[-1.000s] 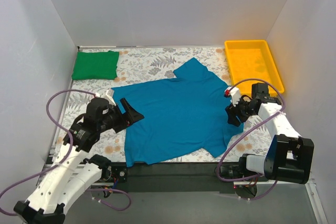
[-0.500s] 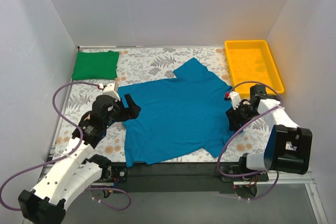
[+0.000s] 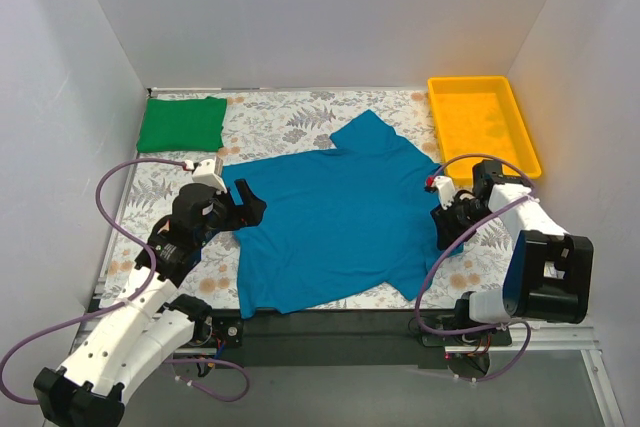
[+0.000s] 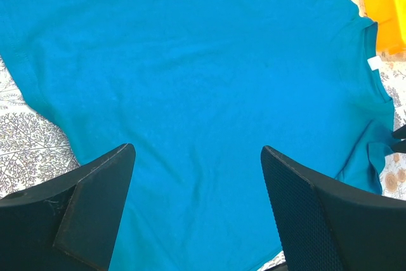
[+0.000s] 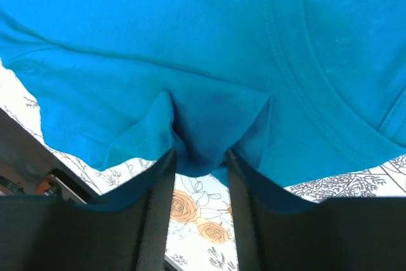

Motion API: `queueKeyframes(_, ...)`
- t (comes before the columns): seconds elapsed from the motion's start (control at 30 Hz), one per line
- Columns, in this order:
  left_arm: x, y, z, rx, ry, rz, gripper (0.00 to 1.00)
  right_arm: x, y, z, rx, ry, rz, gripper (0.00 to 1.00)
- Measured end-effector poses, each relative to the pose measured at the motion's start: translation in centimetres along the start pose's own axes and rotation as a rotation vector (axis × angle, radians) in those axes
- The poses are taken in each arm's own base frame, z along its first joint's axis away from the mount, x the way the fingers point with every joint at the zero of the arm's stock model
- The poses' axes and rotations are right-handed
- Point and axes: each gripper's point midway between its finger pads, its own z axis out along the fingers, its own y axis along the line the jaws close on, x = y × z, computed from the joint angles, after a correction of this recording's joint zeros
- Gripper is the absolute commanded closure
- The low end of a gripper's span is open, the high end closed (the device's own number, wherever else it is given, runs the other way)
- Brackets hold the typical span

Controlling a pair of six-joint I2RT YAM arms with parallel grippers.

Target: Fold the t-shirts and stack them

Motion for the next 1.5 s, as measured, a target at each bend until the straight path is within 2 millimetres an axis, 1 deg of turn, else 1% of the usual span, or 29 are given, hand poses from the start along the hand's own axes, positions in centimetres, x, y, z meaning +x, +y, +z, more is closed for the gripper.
queueKeyframes(0.03, 0.0, 0.0, 0.0, 0.001, -0.002, 0.000, 0.20, 0.1, 0.0, 0.1, -0.002, 0.008, 0.003, 0.63)
queueKeyframes(0.07, -0.1, 0.0, 0.0, 0.002, -0.004, 0.000, 0.20, 0.2, 0.0, 0.2, -0.007, 0.019, 0.006, 0.72)
queueKeyframes(0.13, -0.1, 0.0, -0.1, 0.003, -0.006, 0.000, 0.20, 0.4, -0.1, 0.5, -0.011, 0.040, 0.011, 0.85)
queueKeyframes(0.17, -0.1, -0.1, -0.1, 0.004, -0.009, 0.000, 0.20, 0.5, -0.1, 0.6, -0.012, 0.049, 0.015, 0.97)
queueKeyframes(0.33, -0.4, -0.1, -0.3, 0.010, -0.022, -0.001, 0.20, 1.5, -0.6, -0.3, 0.033, 0.112, 0.003, 0.99)
queueKeyframes(0.4, -0.4, -0.1, -0.4, 0.011, -0.023, 0.000, 0.20, 2.1, -0.9, -1.2, 0.078, 0.146, -0.018, 0.99)
queueKeyframes(0.57, -0.3, -0.1, -0.4, 0.011, -0.024, 0.002, 0.20, 3.7, -1.7, -4.4, 0.226, 0.229, -0.093, 0.99)
queueKeyframes(0.63, -0.2, -0.1, -0.4, 0.012, -0.026, 0.003, 0.20, 4.5, -2.0, -5.3, 0.277, 0.263, -0.116, 0.99)
queueKeyframes(0.67, -0.3, -0.1, -0.4, 0.013, -0.028, 0.002, 0.20, 5.0, -2.1, -5.6, 0.293, 0.283, -0.120, 0.97)
queueKeyframes(0.7, -0.3, -0.1, -0.4, 0.014, -0.028, 0.002, 0.20, 5.7, -2.0, -5.7, 0.301, 0.305, -0.122, 0.91)
queueKeyframes(0.73, -0.3, -0.1, -0.5, 0.015, -0.029, 0.002, 0.20, 6.4, -1.9, -5.7, 0.300, 0.330, -0.118, 0.82)
queueKeyframes(0.77, -0.3, -0.1, -0.5, 0.015, -0.030, 0.003, 0.20, 7.0, -1.7, -5.6, 0.297, 0.352, -0.113, 0.67)
queueKeyframes(0.83, -0.3, -0.1, -0.5, 0.015, -0.030, 0.005, 0.20, 8.1, -1.5, -5.4, 0.289, 0.389, -0.102, 0.54)
queueKeyframes(0.87, -0.3, -0.1, -0.5, 0.015, -0.030, 0.005, 0.20, 8.6, -1.4, -5.4, 0.284, 0.404, -0.095, 0.45)
queueKeyframes(0.93, -0.3, -0.1, -0.5, 0.015, -0.030, 0.005, 0.20, 8.9, -1.3, -5.5, 0.286, 0.416, -0.087, 0.38)
queueKeyframes(1.0, -0.3, -0.1, -0.5, 0.015, -0.030, 0.005, 0.20, 8.8, -1.5, -5.8, 0.298, 0.413, -0.079, 0.36)
queueKeyframes(1.07, -0.3, -0.1, -0.5, 0.015, -0.029, 0.005, 0.20, 8.0, -2.1, -6.5, 0.325, 0.393, -0.075, 0.35)
queueKeyframes(1.1, -0.3, -0.1, -0.4, 0.014, -0.028, 0.005, 0.20, 7.2, -2.5, -7.0, 0.343, 0.371, -0.077, 0.35)
queueKeyframes(1.2, 0.0, 0.1, -0.1, 0.005, -0.013, 0.005, 0.19, 3.7, -3.4, -8.2, 0.374, 0.250, -0.097, 0.35)
queueKeyframes(1.27, 0.4, 0.3, 0.3, -0.008, 0.006, 0.003, 0.18, 1.0, -3.2, -8.2, 0.344, 0.136, -0.122, 0.35)
queueKeyframes(1.33, 0.8, 0.7, 0.7, -0.029, 0.024, 0.000, 0.15, -1.3, -2.2, -7.2, 0.258, 0.027, -0.157, 0.35)
queueKeyframes(1.37, 0.9, 0.8, 0.9, -0.040, 0.030, -0.003, 0.12, -2.3, -1.3, -6.5, 0.203, -0.018, -0.173, 0.35)
queueKeyframes(1.5, 1.1, 1.3, 1.4, -0.071, 0.039, -0.026, 0.09, -6.1, 2.4, -3.8, -0.006, -0.145, -0.253, 0.34)
